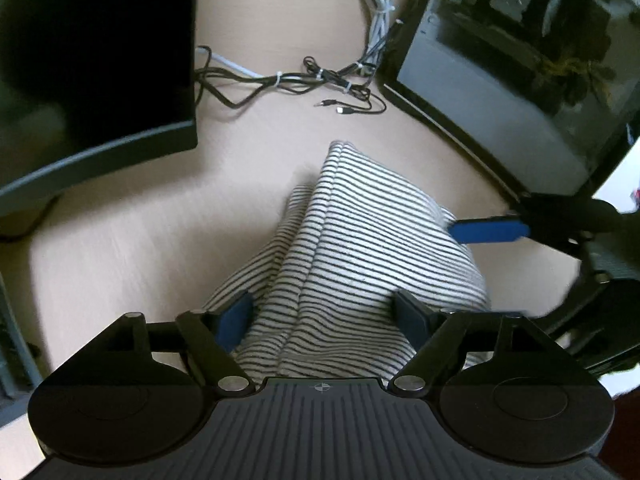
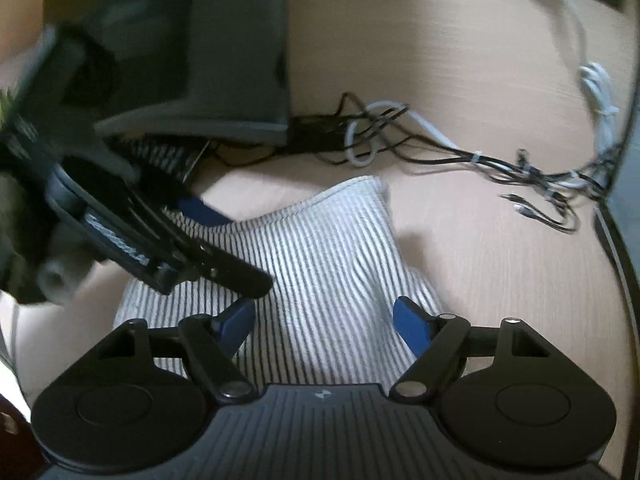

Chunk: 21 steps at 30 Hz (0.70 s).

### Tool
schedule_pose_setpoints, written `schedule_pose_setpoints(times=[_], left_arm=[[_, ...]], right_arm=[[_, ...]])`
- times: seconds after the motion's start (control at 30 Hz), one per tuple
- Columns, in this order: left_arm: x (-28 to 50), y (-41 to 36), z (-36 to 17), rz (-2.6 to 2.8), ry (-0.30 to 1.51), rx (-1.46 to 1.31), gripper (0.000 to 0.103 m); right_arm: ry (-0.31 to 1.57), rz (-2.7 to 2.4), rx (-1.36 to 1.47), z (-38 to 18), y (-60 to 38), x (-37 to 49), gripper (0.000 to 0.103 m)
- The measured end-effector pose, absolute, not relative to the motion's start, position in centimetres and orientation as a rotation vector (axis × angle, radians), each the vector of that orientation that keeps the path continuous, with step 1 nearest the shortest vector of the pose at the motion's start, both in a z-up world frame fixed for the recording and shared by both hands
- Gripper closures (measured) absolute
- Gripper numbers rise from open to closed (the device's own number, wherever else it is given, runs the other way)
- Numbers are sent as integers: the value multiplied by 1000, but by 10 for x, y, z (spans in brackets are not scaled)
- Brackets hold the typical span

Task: Fold clothes

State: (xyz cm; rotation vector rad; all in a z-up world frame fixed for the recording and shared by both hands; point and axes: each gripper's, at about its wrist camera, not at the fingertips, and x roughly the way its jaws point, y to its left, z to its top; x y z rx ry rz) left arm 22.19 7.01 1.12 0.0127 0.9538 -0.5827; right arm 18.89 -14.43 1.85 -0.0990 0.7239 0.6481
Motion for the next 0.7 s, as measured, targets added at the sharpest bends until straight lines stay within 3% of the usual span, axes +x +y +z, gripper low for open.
schedule_pose_setpoints(times=[0.13, 0.3, 0.4, 0.5, 0.7], left_arm=[[221, 74, 8, -598, 955, -7, 19], [220, 83, 4, -601, 962, -72, 19], [217, 84, 4, -594, 963, -82, 20], [212, 85, 4, -583, 965, -97, 22], [200, 87, 5, -567, 999, -172, 25]], right_arm=[[801, 556, 164, 22, -191, 190, 21], [999, 461, 511, -17, -220, 201, 20], [1037, 486, 534, -32, -211, 203, 21], [1042, 563, 538, -34, -201, 210, 37], [990, 616, 361, -25, -178, 231, 37]])
